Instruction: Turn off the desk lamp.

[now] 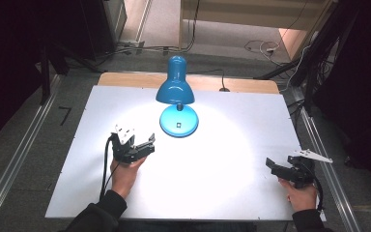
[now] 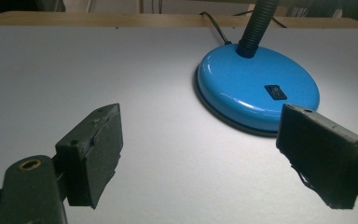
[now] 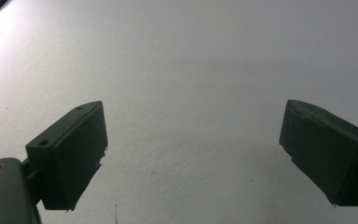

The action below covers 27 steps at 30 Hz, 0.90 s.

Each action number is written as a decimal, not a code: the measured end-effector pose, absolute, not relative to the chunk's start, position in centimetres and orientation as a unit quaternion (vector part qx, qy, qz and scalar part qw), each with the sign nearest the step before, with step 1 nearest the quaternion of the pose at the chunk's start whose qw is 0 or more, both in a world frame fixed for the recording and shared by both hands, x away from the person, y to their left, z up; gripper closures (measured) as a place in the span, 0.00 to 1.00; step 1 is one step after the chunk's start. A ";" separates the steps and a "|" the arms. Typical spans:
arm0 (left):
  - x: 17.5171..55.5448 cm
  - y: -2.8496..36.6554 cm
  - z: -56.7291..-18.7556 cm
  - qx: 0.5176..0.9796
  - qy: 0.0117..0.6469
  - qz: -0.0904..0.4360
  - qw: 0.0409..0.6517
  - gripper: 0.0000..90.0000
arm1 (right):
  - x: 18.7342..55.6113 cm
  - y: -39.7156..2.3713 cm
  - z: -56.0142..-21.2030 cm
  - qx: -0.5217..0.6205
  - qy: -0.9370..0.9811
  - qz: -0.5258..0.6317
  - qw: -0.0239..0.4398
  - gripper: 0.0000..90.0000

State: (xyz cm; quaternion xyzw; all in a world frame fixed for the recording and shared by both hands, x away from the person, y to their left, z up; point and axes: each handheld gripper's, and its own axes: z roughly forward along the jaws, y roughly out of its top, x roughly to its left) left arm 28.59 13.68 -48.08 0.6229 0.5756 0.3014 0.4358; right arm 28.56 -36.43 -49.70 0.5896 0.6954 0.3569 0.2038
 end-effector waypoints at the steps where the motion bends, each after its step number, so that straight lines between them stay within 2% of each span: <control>1: 28.6 13.7 -48.1 0.623 0.576 0.301 0.436 0.17 | 28.6 -36.4 -49.7 0.590 0.695 0.357 0.204 0.07; 27: 31.1 10.1 -48.0 0.640 0.562 0.290 0.437 0.28 | 28.6 -36.4 -49.7 0.590 0.695 0.357 0.204 0.07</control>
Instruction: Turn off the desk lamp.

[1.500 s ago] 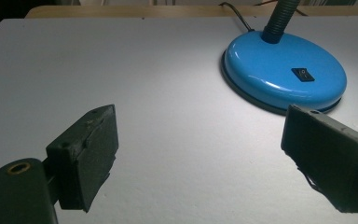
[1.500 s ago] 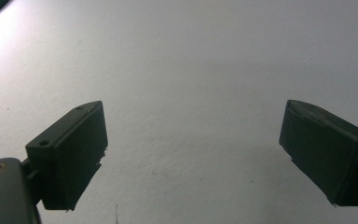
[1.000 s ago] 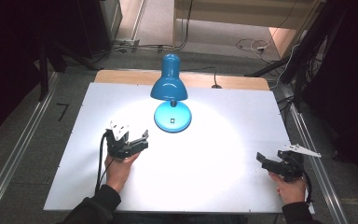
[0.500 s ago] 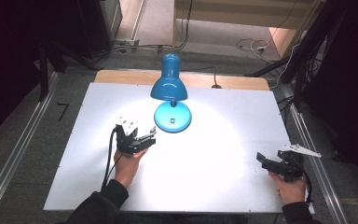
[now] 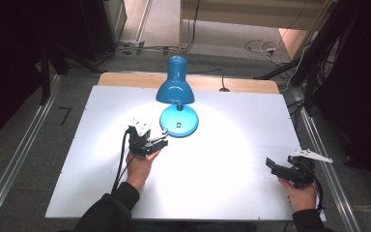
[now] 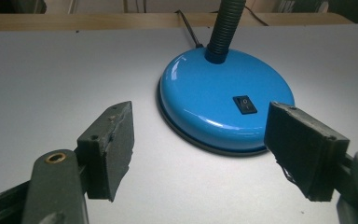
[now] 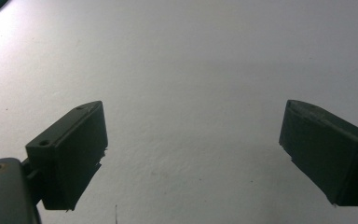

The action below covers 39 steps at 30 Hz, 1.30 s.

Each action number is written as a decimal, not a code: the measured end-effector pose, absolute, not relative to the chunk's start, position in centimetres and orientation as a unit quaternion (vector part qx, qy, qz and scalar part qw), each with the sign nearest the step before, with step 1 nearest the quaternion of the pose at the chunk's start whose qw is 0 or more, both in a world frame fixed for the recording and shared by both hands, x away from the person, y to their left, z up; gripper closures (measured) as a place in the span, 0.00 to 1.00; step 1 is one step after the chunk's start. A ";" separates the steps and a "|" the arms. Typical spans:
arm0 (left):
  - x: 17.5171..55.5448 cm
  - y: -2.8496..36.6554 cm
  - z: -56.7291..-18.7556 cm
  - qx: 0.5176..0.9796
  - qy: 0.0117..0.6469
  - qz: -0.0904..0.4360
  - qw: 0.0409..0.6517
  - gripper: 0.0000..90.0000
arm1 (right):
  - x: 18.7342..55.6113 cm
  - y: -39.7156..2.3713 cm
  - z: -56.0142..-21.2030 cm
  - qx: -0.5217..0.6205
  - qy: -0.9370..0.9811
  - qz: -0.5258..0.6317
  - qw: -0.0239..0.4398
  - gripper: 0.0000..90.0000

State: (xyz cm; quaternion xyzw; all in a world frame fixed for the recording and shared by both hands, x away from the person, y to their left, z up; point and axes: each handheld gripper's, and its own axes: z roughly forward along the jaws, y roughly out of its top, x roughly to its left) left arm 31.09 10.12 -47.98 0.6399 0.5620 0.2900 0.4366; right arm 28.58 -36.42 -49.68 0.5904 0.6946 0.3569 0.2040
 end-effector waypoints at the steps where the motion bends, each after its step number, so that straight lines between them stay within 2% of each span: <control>1: 31.1 10.1 -48.0 0.640 0.562 0.290 0.437 0.29 | 28.6 -36.4 -49.7 0.590 0.695 0.357 0.204 0.07; 8: 31.9 9.2 -48.3 0.645 0.559 0.286 0.435 0.32 | 28.6 -36.4 -49.7 0.590 0.695 0.357 0.203 0.07; 16: 32.5 8.3 -48.6 0.650 0.554 0.280 0.438 0.43 | 28.6 -36.4 -49.7 0.590 0.695 0.358 0.203 0.07; 25: 33.6 7.0 -48.7 0.654 0.551 0.277 0.439 0.49 | 28.7 -36.5 -49.7 0.589 0.695 0.358 0.203 0.07; 30: 34.3 6.7 -49.1 0.655 0.551 0.275 0.438 0.62 | 28.7 -36.5 -49.7 0.591 0.694 0.359 0.202 0.07; 33: 34.6 6.6 -49.2 0.654 0.551 0.272 0.441 0.76 | 28.7 -36.4 -49.7 0.591 0.694 0.359 0.202 0.07; 34: 34.7 6.5 -49.2 0.655 0.550 0.271 0.442 0.76 | 28.7 -36.4 -49.7 0.591 0.694 0.359 0.202 0.07; 35: 34.9 6.3 -49.2 0.659 0.547 0.269 0.441 0.88 | 28.7 -36.4 -49.7 0.590 0.694 0.360 0.202 0.07; 38: 35.1 6.1 -49.3 0.661 0.547 0.262 0.443 1.00 | 28.7 -36.5 -49.7 0.590 0.694 0.359 0.201 0.07; 39: 35.2 6.0 -49.3 0.662 0.547 0.260 0.442 1.00 | 28.7 -36.5 -49.7 0.590 0.694 0.360 0.201 0.07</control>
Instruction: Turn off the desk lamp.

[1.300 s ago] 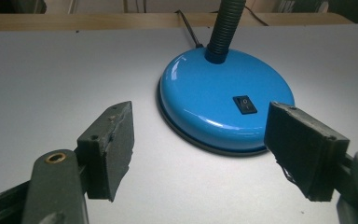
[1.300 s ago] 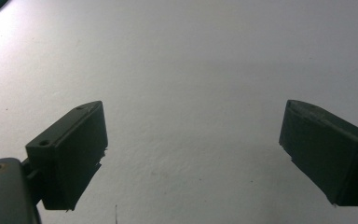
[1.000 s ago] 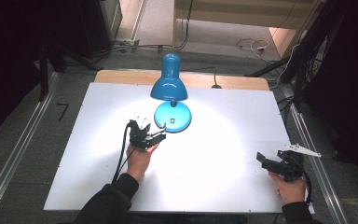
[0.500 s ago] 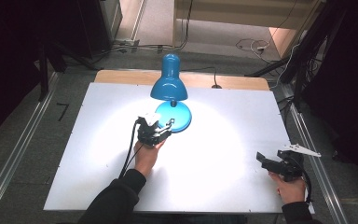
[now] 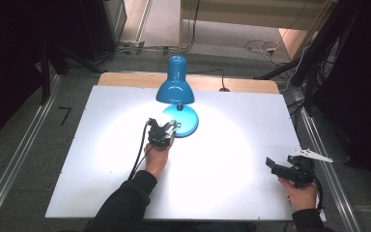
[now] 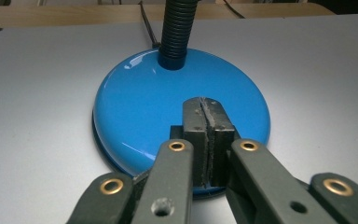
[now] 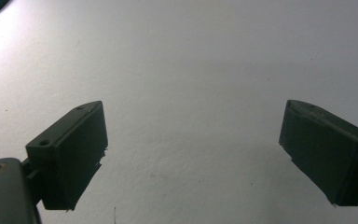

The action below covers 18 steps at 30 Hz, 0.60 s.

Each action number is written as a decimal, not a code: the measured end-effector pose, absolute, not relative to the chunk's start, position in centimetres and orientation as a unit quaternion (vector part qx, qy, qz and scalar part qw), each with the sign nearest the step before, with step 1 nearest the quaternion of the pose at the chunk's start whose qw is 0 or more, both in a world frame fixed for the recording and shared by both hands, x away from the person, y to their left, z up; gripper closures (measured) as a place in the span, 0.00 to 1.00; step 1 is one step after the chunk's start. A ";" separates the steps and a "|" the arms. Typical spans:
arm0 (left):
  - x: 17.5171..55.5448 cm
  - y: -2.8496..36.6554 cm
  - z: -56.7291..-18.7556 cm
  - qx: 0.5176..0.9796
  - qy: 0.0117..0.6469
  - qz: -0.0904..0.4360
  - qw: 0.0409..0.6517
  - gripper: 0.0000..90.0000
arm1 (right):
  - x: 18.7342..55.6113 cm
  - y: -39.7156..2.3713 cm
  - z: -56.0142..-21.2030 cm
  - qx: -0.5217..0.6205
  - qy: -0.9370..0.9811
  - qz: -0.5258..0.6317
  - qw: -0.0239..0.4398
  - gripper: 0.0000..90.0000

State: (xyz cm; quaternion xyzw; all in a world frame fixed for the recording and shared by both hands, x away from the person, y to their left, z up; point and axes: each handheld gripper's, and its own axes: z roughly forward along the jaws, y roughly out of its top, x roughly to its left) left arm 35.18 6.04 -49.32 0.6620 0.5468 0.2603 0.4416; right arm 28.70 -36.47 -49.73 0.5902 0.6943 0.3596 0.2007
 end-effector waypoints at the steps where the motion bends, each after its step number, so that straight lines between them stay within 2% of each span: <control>1: 35.3 5.8 -49.4 0.664 0.544 0.258 0.444 1.00 | 28.7 -36.5 -49.7 0.590 0.694 0.360 0.201 0.07; 18: 36.7 4.8 -50.0 0.669 0.544 0.258 0.437 1.00 | 28.7 -36.6 -49.8 0.589 0.695 0.360 0.202 0.07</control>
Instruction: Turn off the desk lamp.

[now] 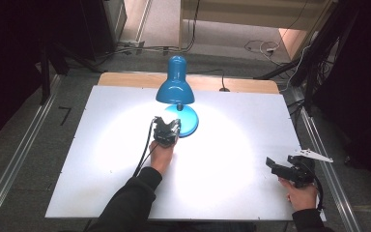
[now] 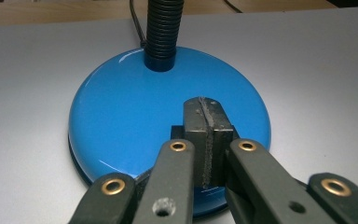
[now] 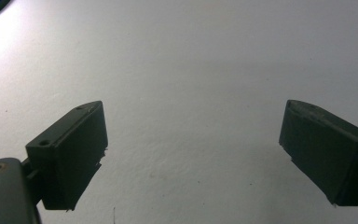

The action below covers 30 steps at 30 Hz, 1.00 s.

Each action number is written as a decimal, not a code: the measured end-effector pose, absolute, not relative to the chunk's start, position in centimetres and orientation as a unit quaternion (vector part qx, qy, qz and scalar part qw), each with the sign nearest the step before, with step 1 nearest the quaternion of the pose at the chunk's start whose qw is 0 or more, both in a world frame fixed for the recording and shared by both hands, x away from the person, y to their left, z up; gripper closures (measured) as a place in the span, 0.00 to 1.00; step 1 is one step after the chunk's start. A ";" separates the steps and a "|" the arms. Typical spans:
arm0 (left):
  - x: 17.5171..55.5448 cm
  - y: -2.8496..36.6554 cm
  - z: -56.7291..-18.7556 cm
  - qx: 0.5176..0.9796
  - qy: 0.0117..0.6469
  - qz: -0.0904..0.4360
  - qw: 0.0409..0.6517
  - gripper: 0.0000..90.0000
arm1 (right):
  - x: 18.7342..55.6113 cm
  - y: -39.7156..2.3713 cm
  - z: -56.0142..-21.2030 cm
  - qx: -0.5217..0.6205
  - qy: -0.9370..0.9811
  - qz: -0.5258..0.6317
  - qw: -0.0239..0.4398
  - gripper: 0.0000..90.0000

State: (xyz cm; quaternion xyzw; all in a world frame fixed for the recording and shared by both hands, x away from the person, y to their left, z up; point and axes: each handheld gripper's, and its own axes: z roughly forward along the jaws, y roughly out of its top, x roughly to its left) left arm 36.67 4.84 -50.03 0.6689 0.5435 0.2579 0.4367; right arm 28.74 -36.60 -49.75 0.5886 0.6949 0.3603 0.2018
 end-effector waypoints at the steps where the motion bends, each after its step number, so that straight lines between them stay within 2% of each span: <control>1: 36.7 4.8 -50.0 0.669 0.544 0.258 0.436 1.00 | 28.7 -36.6 -49.7 0.589 0.695 0.360 0.201 0.07; 30: 37.3 4.5 -50.1 0.674 0.553 0.255 0.417 1.00 | 28.7 -36.4 -49.7 0.588 0.697 0.360 0.199 0.07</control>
